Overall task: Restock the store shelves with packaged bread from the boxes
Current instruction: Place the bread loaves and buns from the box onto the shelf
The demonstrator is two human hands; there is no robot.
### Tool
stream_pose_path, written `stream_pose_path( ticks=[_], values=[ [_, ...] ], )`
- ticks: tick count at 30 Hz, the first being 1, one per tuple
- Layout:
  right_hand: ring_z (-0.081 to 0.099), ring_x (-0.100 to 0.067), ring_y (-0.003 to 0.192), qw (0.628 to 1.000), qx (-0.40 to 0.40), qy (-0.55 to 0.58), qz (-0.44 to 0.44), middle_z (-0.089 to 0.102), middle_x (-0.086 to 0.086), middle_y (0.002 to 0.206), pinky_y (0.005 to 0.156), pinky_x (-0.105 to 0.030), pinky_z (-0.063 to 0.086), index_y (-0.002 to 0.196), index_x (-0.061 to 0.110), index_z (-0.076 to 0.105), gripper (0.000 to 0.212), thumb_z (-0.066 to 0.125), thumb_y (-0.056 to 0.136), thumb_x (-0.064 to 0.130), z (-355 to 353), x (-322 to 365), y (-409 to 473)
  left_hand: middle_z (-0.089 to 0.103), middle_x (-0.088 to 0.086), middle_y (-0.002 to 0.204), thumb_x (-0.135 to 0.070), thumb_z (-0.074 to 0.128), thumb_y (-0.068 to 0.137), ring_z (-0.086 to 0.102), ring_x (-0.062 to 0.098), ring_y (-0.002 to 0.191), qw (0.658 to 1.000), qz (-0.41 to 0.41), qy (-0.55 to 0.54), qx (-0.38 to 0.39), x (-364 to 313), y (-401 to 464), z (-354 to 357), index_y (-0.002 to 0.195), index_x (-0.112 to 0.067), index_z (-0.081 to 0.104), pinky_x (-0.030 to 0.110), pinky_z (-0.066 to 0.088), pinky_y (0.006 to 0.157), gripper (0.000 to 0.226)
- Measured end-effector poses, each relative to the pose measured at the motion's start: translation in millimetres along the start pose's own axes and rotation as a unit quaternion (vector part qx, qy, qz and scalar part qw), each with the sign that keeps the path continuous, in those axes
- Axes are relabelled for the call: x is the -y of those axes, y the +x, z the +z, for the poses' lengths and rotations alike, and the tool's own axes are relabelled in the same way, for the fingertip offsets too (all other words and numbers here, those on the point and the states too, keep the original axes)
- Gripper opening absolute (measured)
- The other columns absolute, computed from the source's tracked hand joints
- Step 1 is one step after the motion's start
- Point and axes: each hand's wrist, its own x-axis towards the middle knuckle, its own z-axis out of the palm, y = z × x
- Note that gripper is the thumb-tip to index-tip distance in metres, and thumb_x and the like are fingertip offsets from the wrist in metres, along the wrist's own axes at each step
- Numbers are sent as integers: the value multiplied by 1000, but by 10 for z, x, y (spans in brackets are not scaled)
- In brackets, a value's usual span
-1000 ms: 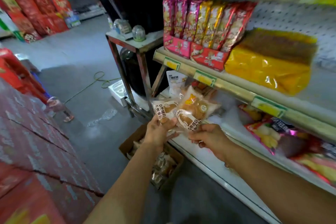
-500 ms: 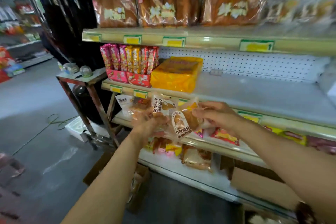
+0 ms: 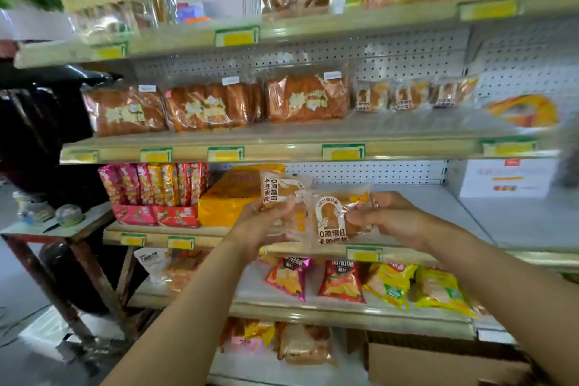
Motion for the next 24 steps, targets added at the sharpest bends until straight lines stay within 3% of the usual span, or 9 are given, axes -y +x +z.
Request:
stream_pose_path(
  ticks=[3, 5, 7, 12, 16, 19, 20, 22, 24],
  values=[
    [63, -12, 88, 999, -27, 17, -14, 75, -1, 85, 77, -28, 40, 85, 17, 70, 9, 76, 79, 17, -219, 129, 105, 74, -3, 90, -25, 76, 85, 72, 13, 78, 999, 7, -44, -15, -252, 243, 111, 137, -7, 44, 36, 62, 71, 63],
    [64, -16, 102, 998, -42, 28, -26, 76, -2, 93, 92, -38, 37, 82, 23, 76, 5, 76, 78, 20, -322, 234, 160, 74, -2, 91, -26, 75, 85, 71, 11, 80, 999, 20, -39, 3, -394, 404, 161, 132, -4, 51, 36, 62, 69, 57],
    [65, -12, 98, 997, -58, 36, -46, 76, 2, 87, 88, -36, 36, 77, 28, 78, 6, 77, 73, 23, -405, 345, 205, 72, 2, 106, -28, 75, 84, 71, 12, 86, 999, 24, -31, 19, -514, 538, 188, 115, -10, 61, 34, 62, 66, 38],
    [65, -10, 89, 986, -127, 60, -95, 75, 3, 86, 74, -27, 39, 86, 18, 73, 20, 78, 67, 20, -701, 604, 402, 73, 2, 95, -30, 74, 84, 69, 15, 88, 997, 50, -29, 49, -798, 883, 279, 99, -13, 68, 29, 59, 61, 24],
    [62, -16, 105, 972, -198, 64, -106, 72, -1, 106, 79, -31, 41, 114, 13, 66, 63, 82, 55, 30, -1074, 813, 667, 68, 8, 120, -31, 78, 80, 70, 22, 99, 996, 50, -44, 60, -1041, 1194, 420, 125, -9, 56, 30, 60, 65, 55],
    [59, -19, 114, 966, -229, 51, -108, 67, -3, 120, 74, -28, 41, 129, 11, 57, 84, 88, 55, 35, -1360, 921, 923, 61, 11, 131, -38, 82, 70, 67, 27, 108, 994, 69, -46, 66, -1190, 1431, 529, 139, -6, 43, 29, 60, 64, 85],
    [60, -20, 115, 963, -242, 43, -109, 65, -4, 125, 74, -28, 43, 133, 10, 55, 97, 92, 48, 40, -1454, 934, 1026, 62, 11, 130, -41, 82, 69, 66, 26, 109, 994, 77, -28, 70, -1226, 1518, 568, 136, -8, 46, 29, 60, 66, 83],
    [59, -23, 117, 960, -254, 32, -110, 59, -6, 134, 81, -31, 45, 139, 8, 48, 116, 95, 40, 42, -1594, 958, 1222, 69, 7, 115, -37, 78, 78, 68, 22, 103, 993, 98, 5, 73, -1276, 1691, 652, 111, -14, 58, 30, 59, 70, 44],
    [56, -24, 117, 959, -262, 32, -104, 57, -6, 134, 82, -31, 43, 142, 6, 43, 102, 91, 54, 25, -1725, 935, 1479, 74, 1, 95, -30, 73, 86, 71, 16, 89, 992, 106, 21, 72, -1316, 1858, 736, 93, -19, 60, 28, 57, 71, 18]
  ],
)
